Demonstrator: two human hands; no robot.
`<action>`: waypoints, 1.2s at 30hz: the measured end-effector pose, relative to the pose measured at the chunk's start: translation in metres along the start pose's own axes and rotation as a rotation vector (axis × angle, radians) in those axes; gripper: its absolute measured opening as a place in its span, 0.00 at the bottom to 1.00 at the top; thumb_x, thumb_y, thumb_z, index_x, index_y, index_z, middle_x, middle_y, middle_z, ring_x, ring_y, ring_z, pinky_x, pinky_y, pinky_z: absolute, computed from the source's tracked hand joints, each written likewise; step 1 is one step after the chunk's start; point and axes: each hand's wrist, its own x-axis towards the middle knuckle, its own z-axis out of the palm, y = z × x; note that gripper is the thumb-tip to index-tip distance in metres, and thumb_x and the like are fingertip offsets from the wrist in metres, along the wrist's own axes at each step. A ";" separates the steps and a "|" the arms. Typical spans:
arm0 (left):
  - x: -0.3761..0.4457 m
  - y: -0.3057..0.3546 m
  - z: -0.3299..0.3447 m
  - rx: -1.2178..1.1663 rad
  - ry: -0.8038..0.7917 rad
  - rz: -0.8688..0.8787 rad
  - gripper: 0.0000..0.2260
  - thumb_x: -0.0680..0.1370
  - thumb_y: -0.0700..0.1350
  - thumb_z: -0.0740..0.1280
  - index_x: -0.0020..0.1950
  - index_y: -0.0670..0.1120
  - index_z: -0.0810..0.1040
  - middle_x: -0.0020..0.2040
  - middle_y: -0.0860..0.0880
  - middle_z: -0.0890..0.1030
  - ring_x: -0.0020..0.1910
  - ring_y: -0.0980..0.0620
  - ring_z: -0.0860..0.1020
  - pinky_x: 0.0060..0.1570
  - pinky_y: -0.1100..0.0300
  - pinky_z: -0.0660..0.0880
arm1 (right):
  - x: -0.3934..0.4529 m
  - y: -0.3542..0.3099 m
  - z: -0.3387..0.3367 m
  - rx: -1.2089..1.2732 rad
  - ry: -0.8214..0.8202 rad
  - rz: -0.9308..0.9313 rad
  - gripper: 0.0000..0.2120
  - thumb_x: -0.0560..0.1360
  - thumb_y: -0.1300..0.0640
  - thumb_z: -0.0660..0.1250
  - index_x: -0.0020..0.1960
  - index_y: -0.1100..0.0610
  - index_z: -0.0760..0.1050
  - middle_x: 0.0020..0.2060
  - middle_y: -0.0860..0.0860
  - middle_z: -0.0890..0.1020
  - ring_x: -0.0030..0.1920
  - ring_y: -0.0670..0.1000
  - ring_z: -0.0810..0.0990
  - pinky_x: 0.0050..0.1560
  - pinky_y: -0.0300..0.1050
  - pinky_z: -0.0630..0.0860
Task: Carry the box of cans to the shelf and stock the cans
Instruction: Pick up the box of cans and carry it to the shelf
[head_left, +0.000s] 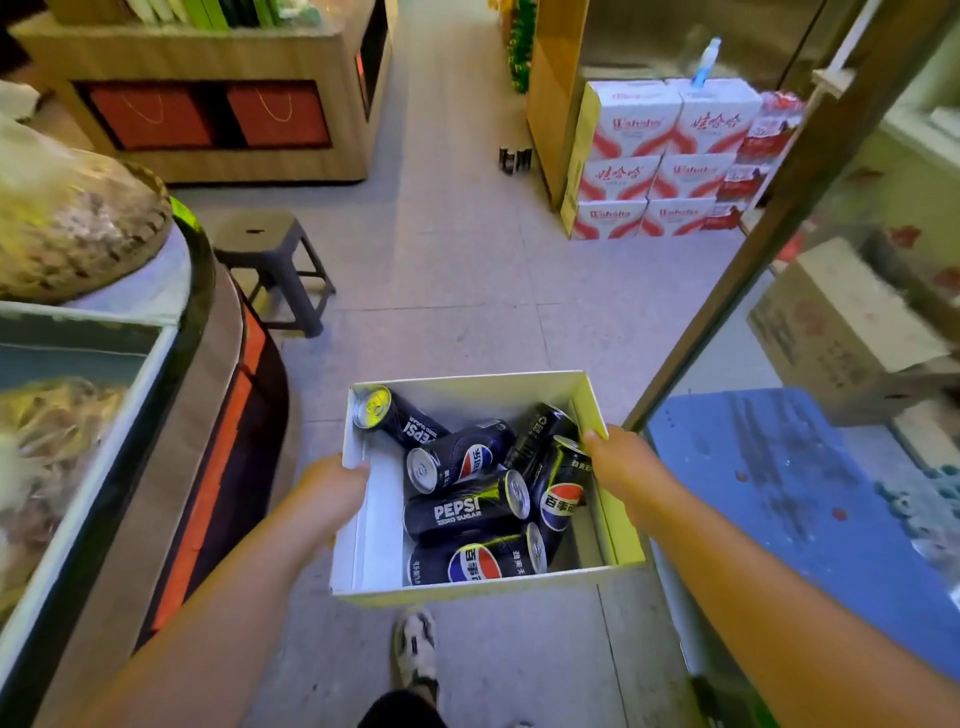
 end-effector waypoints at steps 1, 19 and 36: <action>0.023 0.013 -0.007 0.019 0.000 0.005 0.14 0.82 0.49 0.60 0.58 0.41 0.78 0.49 0.41 0.82 0.48 0.40 0.80 0.52 0.51 0.76 | 0.022 -0.016 0.004 0.003 0.004 0.006 0.16 0.84 0.51 0.55 0.66 0.57 0.72 0.53 0.54 0.78 0.50 0.53 0.74 0.49 0.47 0.69; 0.420 0.286 -0.147 0.146 0.013 0.071 0.14 0.82 0.50 0.59 0.57 0.40 0.74 0.55 0.39 0.78 0.53 0.39 0.77 0.57 0.49 0.75 | 0.370 -0.328 0.059 0.140 0.072 0.038 0.13 0.84 0.51 0.56 0.61 0.57 0.73 0.52 0.57 0.78 0.50 0.56 0.75 0.49 0.47 0.70; 0.789 0.561 -0.199 0.093 0.010 0.018 0.19 0.82 0.51 0.58 0.65 0.38 0.72 0.40 0.45 0.76 0.37 0.48 0.74 0.40 0.55 0.71 | 0.745 -0.634 0.036 0.092 0.050 -0.004 0.15 0.84 0.53 0.56 0.65 0.59 0.72 0.49 0.57 0.77 0.47 0.54 0.74 0.50 0.47 0.69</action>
